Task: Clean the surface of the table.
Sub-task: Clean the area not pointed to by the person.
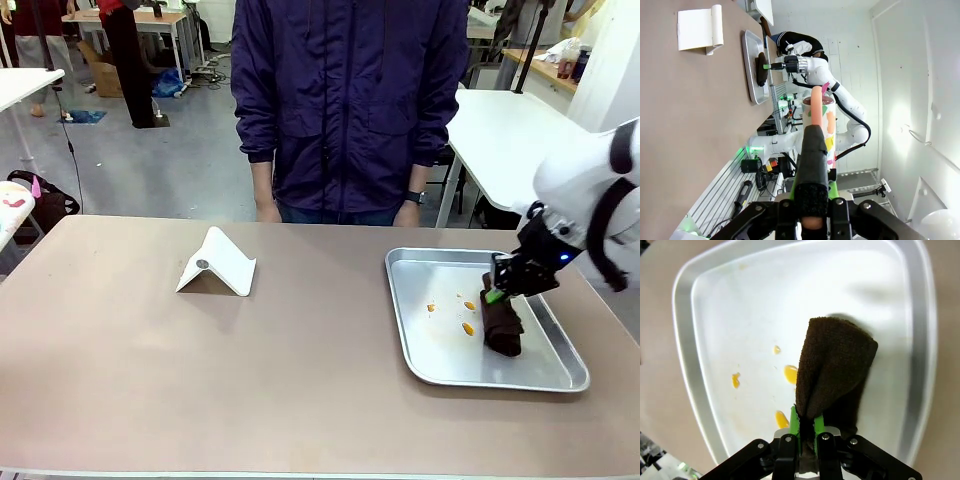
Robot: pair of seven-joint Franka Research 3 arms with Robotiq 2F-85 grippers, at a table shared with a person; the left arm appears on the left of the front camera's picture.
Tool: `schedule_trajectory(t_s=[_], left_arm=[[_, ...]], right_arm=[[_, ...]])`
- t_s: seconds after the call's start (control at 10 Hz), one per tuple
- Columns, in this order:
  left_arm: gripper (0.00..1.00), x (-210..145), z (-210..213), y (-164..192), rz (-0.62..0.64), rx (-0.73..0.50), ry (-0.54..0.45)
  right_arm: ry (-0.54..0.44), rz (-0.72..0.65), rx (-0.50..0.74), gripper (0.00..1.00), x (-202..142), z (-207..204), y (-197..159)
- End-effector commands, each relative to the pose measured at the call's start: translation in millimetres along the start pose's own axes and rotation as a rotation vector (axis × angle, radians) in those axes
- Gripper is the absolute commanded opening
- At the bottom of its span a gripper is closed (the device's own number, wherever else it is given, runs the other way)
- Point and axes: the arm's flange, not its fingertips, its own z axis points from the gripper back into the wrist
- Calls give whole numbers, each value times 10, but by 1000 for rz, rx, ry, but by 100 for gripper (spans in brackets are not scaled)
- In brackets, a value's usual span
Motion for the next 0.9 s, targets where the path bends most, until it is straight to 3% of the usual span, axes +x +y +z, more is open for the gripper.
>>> schedule_trajectory(t_s=[0.0,0.5,0.8], left_arm=[[22,-2,20,-50,5,-16,-14],[22,-2,20,-50,5,-16,-14],[22,-2,20,-50,5,-16,-14]], right_arm=[[-19,-1,64,12,119,-237,139],[1,62,164,12,111,-566,450],[48,199,163,12,87,-667,765]])
